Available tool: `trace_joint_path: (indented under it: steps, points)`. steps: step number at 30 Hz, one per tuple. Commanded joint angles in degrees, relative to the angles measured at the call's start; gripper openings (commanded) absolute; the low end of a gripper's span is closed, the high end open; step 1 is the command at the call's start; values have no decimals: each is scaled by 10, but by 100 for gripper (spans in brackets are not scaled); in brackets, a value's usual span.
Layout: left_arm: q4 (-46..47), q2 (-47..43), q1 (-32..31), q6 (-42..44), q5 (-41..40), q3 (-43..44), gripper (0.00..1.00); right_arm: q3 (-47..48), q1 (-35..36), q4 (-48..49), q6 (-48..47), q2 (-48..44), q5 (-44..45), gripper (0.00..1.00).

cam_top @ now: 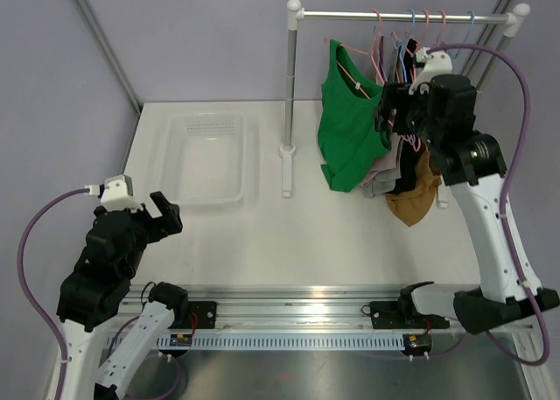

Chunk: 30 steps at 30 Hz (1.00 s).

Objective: Remove the tank top from the hanger

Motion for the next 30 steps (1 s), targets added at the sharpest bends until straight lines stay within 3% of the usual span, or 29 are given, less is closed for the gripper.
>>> trace_joint_path:
  steps: [1, 13, 17, 19, 21, 30]
  points:
    - [23, -3, 2, 9, 25, -3, 99, 71, 3, 39, -49, 76, 11, 81]
    - [31, -8, 2, 17, 43, -4, 99, 259, -15, 27, -137, 261, -6, 77]
    - [34, -7, 2, 20, 47, -5, 99, 334, -28, -9, -148, 312, -35, 72]
    - [34, -7, 2, 20, 49, -5, 99, 362, -31, -26, -148, 338, -46, 58]
    - [34, -6, 2, 20, 49, -5, 99, 388, -31, -43, -144, 353, -61, 37]
    - [35, -7, 2, 22, 51, -7, 99, 355, -31, -31, -127, 345, -84, 37]
